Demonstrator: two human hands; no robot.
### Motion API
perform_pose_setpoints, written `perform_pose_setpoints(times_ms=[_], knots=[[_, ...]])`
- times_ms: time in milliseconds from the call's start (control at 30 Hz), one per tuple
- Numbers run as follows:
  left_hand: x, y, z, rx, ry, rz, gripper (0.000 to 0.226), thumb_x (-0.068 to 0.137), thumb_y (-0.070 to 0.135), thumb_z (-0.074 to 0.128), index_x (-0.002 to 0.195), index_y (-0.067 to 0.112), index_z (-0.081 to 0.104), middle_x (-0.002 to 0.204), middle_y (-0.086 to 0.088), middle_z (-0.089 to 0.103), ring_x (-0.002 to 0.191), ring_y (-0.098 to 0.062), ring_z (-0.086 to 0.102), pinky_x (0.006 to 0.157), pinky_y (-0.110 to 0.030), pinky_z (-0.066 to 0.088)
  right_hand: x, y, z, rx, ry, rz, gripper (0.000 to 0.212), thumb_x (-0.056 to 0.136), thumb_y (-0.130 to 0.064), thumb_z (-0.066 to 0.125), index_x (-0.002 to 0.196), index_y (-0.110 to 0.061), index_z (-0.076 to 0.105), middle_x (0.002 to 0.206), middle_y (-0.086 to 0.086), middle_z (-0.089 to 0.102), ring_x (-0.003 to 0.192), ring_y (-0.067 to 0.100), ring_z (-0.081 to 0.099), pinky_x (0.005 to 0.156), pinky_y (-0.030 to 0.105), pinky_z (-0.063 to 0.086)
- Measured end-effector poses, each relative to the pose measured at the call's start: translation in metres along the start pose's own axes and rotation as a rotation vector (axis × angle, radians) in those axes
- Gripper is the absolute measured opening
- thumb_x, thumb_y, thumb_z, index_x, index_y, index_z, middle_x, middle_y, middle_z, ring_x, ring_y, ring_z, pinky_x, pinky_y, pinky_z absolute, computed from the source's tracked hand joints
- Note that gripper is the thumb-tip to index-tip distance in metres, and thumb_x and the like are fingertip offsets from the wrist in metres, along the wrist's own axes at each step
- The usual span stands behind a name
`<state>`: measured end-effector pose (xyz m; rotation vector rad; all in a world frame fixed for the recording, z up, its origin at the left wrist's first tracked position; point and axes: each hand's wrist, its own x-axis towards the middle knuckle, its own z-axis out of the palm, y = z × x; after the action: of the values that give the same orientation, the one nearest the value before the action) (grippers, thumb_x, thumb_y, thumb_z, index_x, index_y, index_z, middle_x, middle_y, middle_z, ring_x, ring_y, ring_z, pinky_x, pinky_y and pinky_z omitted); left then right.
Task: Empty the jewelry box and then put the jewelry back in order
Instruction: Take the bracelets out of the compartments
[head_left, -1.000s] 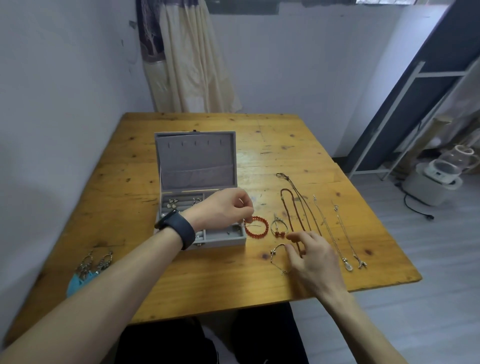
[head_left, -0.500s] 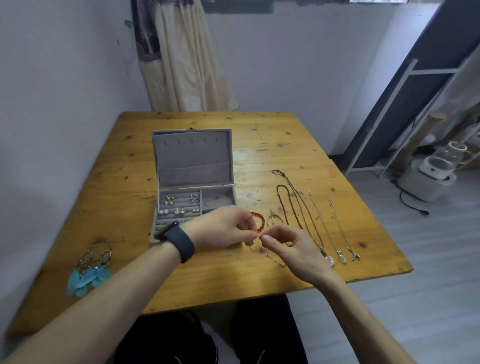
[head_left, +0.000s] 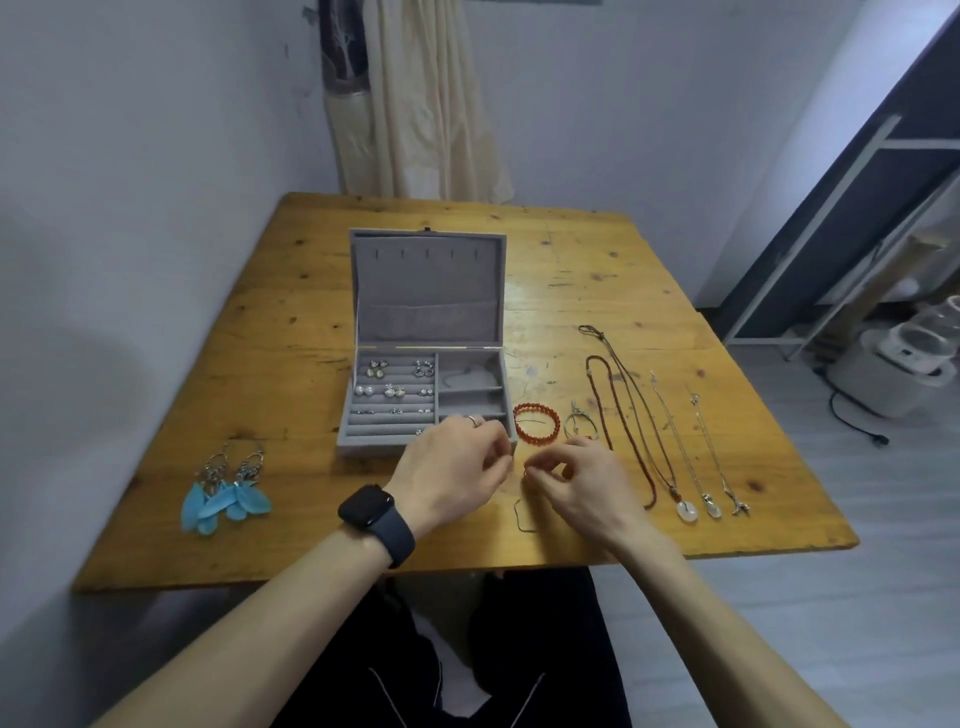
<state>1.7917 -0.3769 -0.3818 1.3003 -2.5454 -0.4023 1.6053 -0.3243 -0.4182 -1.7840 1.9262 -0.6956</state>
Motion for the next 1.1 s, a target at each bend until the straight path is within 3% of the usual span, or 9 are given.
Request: perform_pose_setpoints(times_ms=[100, 200, 300, 400, 533, 633, 767, 967, 1100], knots=[[-0.002, -0.013, 0.007, 0.095, 0.142, 0.042, 0.012, 0.094, 0.035, 0.057, 0.102, 0.027, 0.062, 0.098, 0.008, 0.060, 0.090, -0.012, 0.053, 0.075, -0.031, 0.050, 0.010, 0.004, 0.003, -0.076, 0.016, 0.024, 0.019, 0.092, -0.042, 0.066, 0.104, -0.030, 0.075, 0.103, -0.008, 0.063, 0.097, 0.011, 0.057, 0.086, 0.036, 0.054], [-0.006, -0.023, 0.011, 0.144, 0.216, 0.064, 0.016, 0.090, 0.027, 0.061, 0.105, 0.023, 0.065, 0.100, 0.002, 0.062, 0.089, -0.018, 0.056, 0.073, -0.035, 0.050, 0.018, 0.006, 0.004, -0.103, 0.009, 0.021, 0.021, 0.093, -0.043, 0.064, 0.105, -0.030, 0.074, 0.103, -0.008, 0.064, 0.096, 0.012, 0.058, 0.084, 0.037, 0.055], [-0.012, -0.019, 0.021, 0.202, 0.267, 0.216, 0.015, 0.091, 0.027, 0.057, 0.098, 0.024, 0.070, 0.094, 0.001, 0.063, 0.084, -0.022, 0.056, 0.068, -0.036, 0.047, 0.021, 0.006, 0.005, -0.123, 0.006, -0.001, 0.019, 0.093, -0.043, 0.063, 0.106, -0.032, 0.073, 0.099, -0.009, 0.062, 0.092, 0.011, 0.058, 0.080, 0.037, 0.056], [-0.018, -0.010, 0.035, 0.240, 0.198, 0.339, 0.023, 0.091, 0.034, 0.050, 0.097, 0.030, 0.072, 0.092, 0.002, 0.063, 0.084, -0.021, 0.056, 0.069, -0.037, 0.045, 0.020, 0.008, 0.004, -0.136, 0.031, -0.009, 0.024, 0.093, -0.043, 0.062, 0.112, -0.031, 0.069, 0.098, -0.010, 0.063, 0.090, 0.009, 0.057, 0.078, 0.034, 0.055], [-0.019, -0.008, 0.041, 0.261, 0.109, 0.327, 0.035, 0.085, 0.029, 0.045, 0.105, 0.035, 0.073, 0.091, 0.003, 0.060, 0.083, -0.020, 0.055, 0.070, -0.035, 0.044, -0.001, 0.013, 0.000, -0.091, 0.120, -0.041, 0.023, 0.092, -0.042, 0.065, 0.112, -0.031, 0.069, 0.096, -0.009, 0.060, 0.091, 0.008, 0.054, 0.077, 0.028, 0.049], [-0.018, -0.011, 0.038, 0.277, 0.079, 0.309, 0.043, 0.083, 0.028, 0.040, 0.111, 0.034, 0.072, 0.094, 0.002, 0.062, 0.086, -0.020, 0.056, 0.072, -0.035, 0.046, -0.019, 0.018, -0.002, -0.214, 0.036, -0.139, 0.025, 0.094, -0.042, 0.058, 0.115, -0.037, 0.070, 0.102, -0.008, 0.057, 0.097, 0.010, 0.048, 0.079, 0.029, 0.047], [-0.014, -0.013, 0.035, 0.307, 0.058, 0.290, 0.034, 0.085, 0.028, 0.049, 0.108, 0.031, 0.074, 0.097, -0.001, 0.063, 0.090, -0.023, 0.056, 0.073, -0.038, 0.047, -0.025, 0.019, -0.005, -0.384, -0.010, -0.177, 0.033, 0.093, -0.045, 0.051, 0.121, -0.040, 0.068, 0.108, -0.005, 0.056, 0.103, 0.013, 0.044, 0.083, 0.034, 0.047], [-0.011, -0.008, 0.039, 0.310, 0.093, 0.267, 0.027, 0.087, 0.029, 0.049, 0.096, 0.025, 0.073, 0.097, -0.001, 0.062, 0.089, -0.023, 0.055, 0.072, -0.038, 0.047, -0.023, 0.018, -0.003, -0.371, 0.104, -0.102, 0.027, 0.092, -0.045, 0.056, 0.106, -0.032, 0.074, 0.108, -0.003, 0.061, 0.103, 0.014, 0.048, 0.083, 0.033, 0.046], [-0.010, -0.004, 0.042, 0.309, 0.094, 0.281, 0.032, 0.084, 0.028, 0.044, 0.098, 0.028, 0.072, 0.093, 0.000, 0.063, 0.086, -0.023, 0.056, 0.068, -0.037, 0.045, -0.018, 0.013, 0.000, -0.352, 0.081, -0.114, 0.031, 0.094, -0.047, 0.052, 0.111, -0.032, 0.072, 0.109, -0.002, 0.058, 0.102, 0.013, 0.046, 0.085, 0.031, 0.046]])
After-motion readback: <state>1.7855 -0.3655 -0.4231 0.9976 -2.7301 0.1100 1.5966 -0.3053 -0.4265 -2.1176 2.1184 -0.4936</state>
